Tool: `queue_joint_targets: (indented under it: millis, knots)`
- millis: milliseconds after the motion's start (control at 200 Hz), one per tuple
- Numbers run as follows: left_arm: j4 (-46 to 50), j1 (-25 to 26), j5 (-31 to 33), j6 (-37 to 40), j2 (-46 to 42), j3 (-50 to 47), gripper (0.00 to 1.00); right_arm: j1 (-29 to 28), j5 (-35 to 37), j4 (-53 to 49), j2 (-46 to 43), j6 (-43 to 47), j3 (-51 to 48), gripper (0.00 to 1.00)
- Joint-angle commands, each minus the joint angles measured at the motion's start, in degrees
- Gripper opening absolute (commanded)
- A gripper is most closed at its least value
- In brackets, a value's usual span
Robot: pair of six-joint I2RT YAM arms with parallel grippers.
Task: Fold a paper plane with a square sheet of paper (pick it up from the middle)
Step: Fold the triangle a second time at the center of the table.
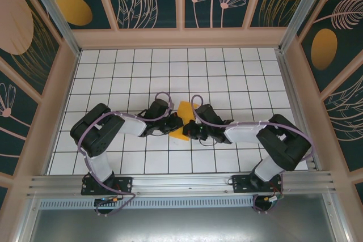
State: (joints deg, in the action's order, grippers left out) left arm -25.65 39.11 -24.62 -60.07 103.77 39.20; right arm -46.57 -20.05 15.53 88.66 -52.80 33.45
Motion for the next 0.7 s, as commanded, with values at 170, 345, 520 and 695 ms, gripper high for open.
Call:
queue_joint_targets:
  millis: [170,345,520,695]
  knots:
    - [4.4,0.0,2.7,1.5,1.4,-0.2,0.0,0.9,-1.5,2.7,-0.2,-2.0,0.5,0.0]
    - [4.5,0.0,2.7,1.8,1.2,-0.3,0.0,1.3,0.7,0.5,2.7,-2.0,0.1,0.0]
    - [4.3,0.0,2.8,1.7,0.8,-0.5,0.0,1.8,0.6,1.8,4.8,-3.0,-3.8,0.0]
    - [5.2,0.0,3.9,2.1,0.1,-0.3,0.0,1.3,1.4,-3.8,4.9,-2.1,-5.0,0.0]
